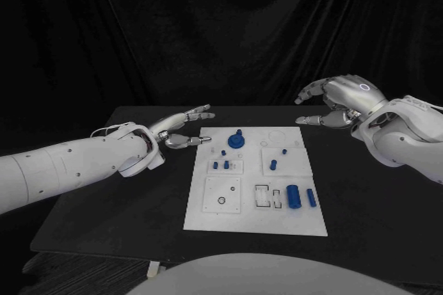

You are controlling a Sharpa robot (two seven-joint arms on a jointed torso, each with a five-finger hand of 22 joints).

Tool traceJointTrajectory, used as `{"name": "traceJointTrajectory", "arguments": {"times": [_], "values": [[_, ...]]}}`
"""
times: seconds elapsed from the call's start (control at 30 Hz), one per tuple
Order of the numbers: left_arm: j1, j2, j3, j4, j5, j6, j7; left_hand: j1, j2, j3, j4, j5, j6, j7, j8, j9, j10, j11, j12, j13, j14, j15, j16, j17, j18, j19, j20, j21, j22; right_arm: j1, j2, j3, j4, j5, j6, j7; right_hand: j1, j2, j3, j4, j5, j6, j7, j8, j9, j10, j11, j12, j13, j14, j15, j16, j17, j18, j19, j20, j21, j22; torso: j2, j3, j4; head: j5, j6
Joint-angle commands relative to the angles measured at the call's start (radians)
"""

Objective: Assemble the parts on the task board

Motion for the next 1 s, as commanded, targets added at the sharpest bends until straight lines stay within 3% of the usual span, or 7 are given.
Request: {"name": "traceJointTrajectory", "arguments": {"times": [0.03, 0.2, 0.23, 0.27, 0.57, 0.8, 1.0], "values": [[0.001, -0.007, 0.001, 0.022, 0.512, 0.264, 0.2, 0.008, 0.024, -0.067, -0.001, -0.019, -0.063, -0.007, -0.006, -0.006, -0.015, -0.008, -0.024, -0.006, -0.002, -0.008, -0.004, -0.005, 0.043, -0.011, -0.003, -0.003, -0.064, 0.002, 0.021, 0.001, -0.018, -0.204, 0.097, -0.06, 0.025, 0.008, 0.005, -0.002, 0.007, 0.001, -0.022, -0.013, -0.011, 0.016, -0.001, -0.013, -0.028, 0.061, -0.006, -0.006, 0.035, 0.015, 0.022, -0.007, -0.008, 0.189, 0.0, -0.0036, 0.0024, -0.002, 0.0], [-0.004, -0.019, 0.0, 0.055, 0.661, 0.347, 0.289, 0.008, 0.044, -0.145, 0.0, -0.075, -0.08, -0.016, -0.008, -0.008, -0.015, -0.013, -0.028, -0.007, -0.002, -0.017, -0.004, -0.005, 0.06, -0.011, -0.003, -0.003, -0.119, -0.013, 0.049, 0.001, -0.043, -0.244, 0.17, -0.044, 0.108, 0.018, 0.121, -0.017, -0.043, 0.013, -0.025, -0.034, -0.033, 0.09, -0.007, -0.008, -0.077, 0.059, -0.011, -0.013, 0.024, 0.016, 0.021, -0.01, -0.02, 0.187, 0.0, -0.0054, 0.0054, -0.014, 0.0], [-0.005, -0.021, 0.0, 0.061, 0.673, 0.354, 0.299, 0.008, 0.042, -0.16, 0.0, -0.1, -0.079, -0.021, -0.008, -0.007, -0.014, -0.02, -0.028, -0.006, -0.002, -0.027, -0.004, -0.005, 0.061, -0.019, -0.007, -0.009, -0.195, -0.017, 0.053, 0.001, -0.047, -0.247, 0.182, -0.042, 0.114, 0.018, 0.13, -0.021, -0.043, 0.013, -0.024, -0.036, -0.035, 0.1, -0.009, -0.006, -0.081, 0.059, -0.012, -0.014, 0.023, 0.016, 0.02, -0.011, -0.021, 0.187, 0.001, -0.005, 0.0055, -0.015, 0.0], [-0.007, -0.023, 0.0, 0.069, 0.686, 0.362, 0.31, 0.002, 0.046, -0.175, 0.001, -0.122, -0.085, -0.034, -0.009, -0.008, -0.017, -0.031, -0.032, -0.008, -0.002, -0.037, -0.004, -0.005, 0.049, -0.048, -0.011, -0.037, -0.522, -0.022, 0.058, 0.001, -0.054, -0.25, 0.196, -0.038, 0.121, 0.017, 0.138, -0.027, -0.045, 0.012, -0.016, -0.04, -0.038, 0.111, -0.011, -0.005, -0.087, 0.059, -0.014, -0.013, 0.024, 0.016, 0.021, -0.012, -0.02, 0.188, 0.001, -0.0051, 0.0061, -0.018, 0.0], [-0.02, -0.044, 0.0, 0.117, 0.722, 0.381, 0.344, -0.008, 0.067, -0.191, 0.0, -0.148, -0.1, -0.033, -0.01, -0.01, -0.019, -0.027, -0.036, -0.009, -0.002, -0.042, -0.004, -0.005, 0.058, -0.048, -0.025, -0.038, -0.53, -0.06, 0.102, 0.001, -0.111, -0.26, 0.277, -0.013, 0.147, 0.026, 0.173, -0.054, -0.027, 0.009, 0.002, -0.052, -0.053, 0.164, 0.002, -0.016, -0.121, 0.058, -0.005, -0.018, 0.016, 0.016, 0.024, -0.008, -0.023, 0.188, 0.004, -0.0105, 0.0073, -0.044, 0.0], [-0.03, -0.067, 0.0, 0.145, 0.726, 0.35, 0.374, 0.016, 0.083, -0.211, -0.001, -0.125, -0.198, -0.045, -0.019, -0.019, -0.024, -0.041, -0.043, -0.012, -0.002, -0.094, -0.004, -0.005, 0.049, -0.048, -0.092, -0.038, -0.53, -0.09, 0.123, 0.001, -0.151, -0.261, 0.303, 0.012, 0.147, 0.029, 0.225, -0.074, -0.035, 0.01, 0.0, -0.055, -0.069, 0.195, 0.013, -0.062, -0.156, 0.057, 0.001, -0.022, 0.008, 0.016, 0.025, -0.001, -0.027, 0.188, 0.006, -0.0245, 0.0169, -0.085, 0.0], [-0.033, -0.08, 0.0, 0.16, 0.727, 0.351, 0.379, 0.048, 0.108, -0.22, -0.001, -0.089, -0.197, -0.008, -0.018, -0.018, -0.024, -0.008, -0.043, -0.012, -0.002, -0.086, -0.004, -0.005, 0.001, -0.048, -0.132, -0.038, -0.53, -0.106, 0.131, 0.001, -0.174, -0.235, 0.332, 0.022, 0.133, 0.025, 0.236, -0.076, -0.018, 0.025, 0.011, -0.052, -0.072, 0.229, 0.016, -0.077, -0.156, 0.058, 0.004, -0.022, 0.009, 0.016, 0.026, 0.002, -0.03, 0.188, 0.006, -0.0323, 0.0217, -0.102, 0.0]]}}
